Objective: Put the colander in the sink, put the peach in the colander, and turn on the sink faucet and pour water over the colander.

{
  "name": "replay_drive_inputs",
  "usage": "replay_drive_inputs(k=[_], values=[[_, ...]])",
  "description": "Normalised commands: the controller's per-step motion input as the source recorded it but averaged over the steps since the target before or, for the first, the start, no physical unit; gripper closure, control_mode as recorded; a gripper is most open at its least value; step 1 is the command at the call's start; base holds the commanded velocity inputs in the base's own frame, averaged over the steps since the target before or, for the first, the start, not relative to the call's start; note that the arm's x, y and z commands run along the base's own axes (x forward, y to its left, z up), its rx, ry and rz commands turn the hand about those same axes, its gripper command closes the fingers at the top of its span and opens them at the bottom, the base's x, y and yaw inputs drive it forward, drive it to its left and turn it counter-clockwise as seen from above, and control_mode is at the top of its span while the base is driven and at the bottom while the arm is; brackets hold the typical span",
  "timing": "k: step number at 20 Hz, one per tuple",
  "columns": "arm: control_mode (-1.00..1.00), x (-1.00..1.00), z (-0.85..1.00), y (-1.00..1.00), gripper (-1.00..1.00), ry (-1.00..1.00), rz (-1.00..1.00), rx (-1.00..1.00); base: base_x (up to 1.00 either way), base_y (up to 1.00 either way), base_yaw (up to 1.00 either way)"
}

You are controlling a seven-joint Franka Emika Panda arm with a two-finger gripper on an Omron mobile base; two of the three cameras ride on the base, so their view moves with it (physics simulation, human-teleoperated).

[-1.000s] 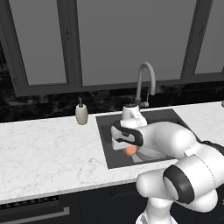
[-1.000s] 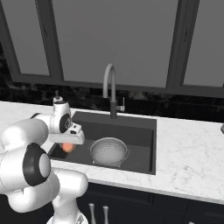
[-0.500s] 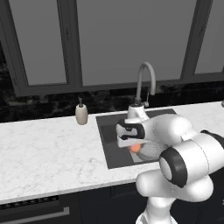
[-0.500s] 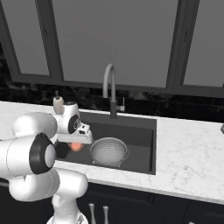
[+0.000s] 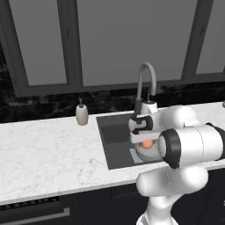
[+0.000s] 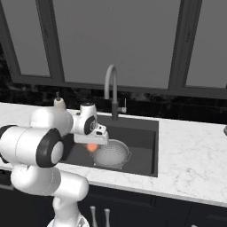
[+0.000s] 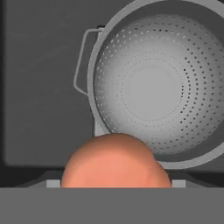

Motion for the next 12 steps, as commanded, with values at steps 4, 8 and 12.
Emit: replay_drive_inputs(k=[4,8,12], values=[[-1.0,0.09,-0.35,-0.52,1.0,0.0,0.0,0.0,0.0,0.0,0.0],[-1.0,0.0,-0.51,-0.29,1.0,0.0,0.0,0.0,0.0,0.0,0.0],[-1.0,0.09,-0.32,-0.18,1.0,0.0,0.0,0.0,0.0,0.0,0.0]])
